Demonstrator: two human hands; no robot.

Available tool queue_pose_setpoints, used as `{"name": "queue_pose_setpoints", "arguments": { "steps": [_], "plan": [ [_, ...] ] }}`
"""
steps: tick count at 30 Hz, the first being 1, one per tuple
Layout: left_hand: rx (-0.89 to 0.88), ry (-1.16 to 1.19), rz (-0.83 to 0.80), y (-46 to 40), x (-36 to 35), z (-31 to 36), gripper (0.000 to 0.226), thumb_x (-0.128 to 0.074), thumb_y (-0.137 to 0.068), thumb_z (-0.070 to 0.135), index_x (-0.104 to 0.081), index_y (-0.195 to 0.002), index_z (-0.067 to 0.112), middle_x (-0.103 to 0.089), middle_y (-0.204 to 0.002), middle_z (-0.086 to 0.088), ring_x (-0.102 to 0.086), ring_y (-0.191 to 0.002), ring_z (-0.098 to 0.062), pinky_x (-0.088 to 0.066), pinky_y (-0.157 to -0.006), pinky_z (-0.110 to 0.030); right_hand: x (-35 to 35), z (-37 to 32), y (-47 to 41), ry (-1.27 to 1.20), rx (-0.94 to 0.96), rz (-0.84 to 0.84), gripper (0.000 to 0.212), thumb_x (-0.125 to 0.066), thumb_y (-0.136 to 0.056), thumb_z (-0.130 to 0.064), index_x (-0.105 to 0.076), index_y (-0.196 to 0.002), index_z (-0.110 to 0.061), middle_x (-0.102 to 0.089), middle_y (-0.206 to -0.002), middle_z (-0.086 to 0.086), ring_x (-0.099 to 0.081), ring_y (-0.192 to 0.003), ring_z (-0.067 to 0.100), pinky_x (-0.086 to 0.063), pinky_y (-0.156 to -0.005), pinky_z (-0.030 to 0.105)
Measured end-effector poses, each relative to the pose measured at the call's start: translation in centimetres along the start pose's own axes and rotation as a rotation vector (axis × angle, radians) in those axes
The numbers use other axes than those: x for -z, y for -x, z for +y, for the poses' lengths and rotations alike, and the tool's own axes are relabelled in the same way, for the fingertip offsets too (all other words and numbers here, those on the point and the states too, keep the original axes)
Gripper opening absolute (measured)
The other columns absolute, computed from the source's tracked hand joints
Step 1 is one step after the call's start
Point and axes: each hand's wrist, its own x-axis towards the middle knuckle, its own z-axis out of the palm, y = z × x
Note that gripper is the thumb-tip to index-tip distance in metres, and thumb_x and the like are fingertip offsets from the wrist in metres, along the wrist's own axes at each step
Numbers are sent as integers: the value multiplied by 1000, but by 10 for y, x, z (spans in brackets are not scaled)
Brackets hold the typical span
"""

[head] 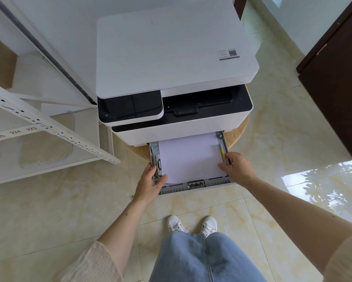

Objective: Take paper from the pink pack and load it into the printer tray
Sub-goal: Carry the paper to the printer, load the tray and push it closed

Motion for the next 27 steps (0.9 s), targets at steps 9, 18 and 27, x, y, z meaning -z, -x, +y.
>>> {"name": "queue_pose_setpoints", "arguments": {
  "steps": [9,18,27],
  "plan": [
    [-22,-359,-209,10,18,-13,127,-93,-53,34,-18,-153,16,-1,-163,6,-16,-149,-14,-23,-118,-31,9,13,29,169,86,-160,115,-77,-54,-70,-32,-150,-25,-37,-154,-4,-51,-127,24,-45,-104,41],
    [-44,-193,-118,2,14,-30,106,-91,-60,14,-32,-149,14,-15,-162,1,-30,-144,-17,-43,-109,-37,10,21,27,291,109,-112,100,-88,-62,-31,-35,-147,-30,-47,-147,-5,-58,-116,22,-51,-88,38],
    [-56,-183,-77,-15,23,-28,102,-91,-60,16,-38,-146,16,-27,-159,-2,-36,-141,-20,-43,-109,-40,14,12,16,276,117,-86,91,-86,-67,-33,-39,-145,-32,-53,-143,-7,-59,-116,21,-50,-83,34]
  ]
}}
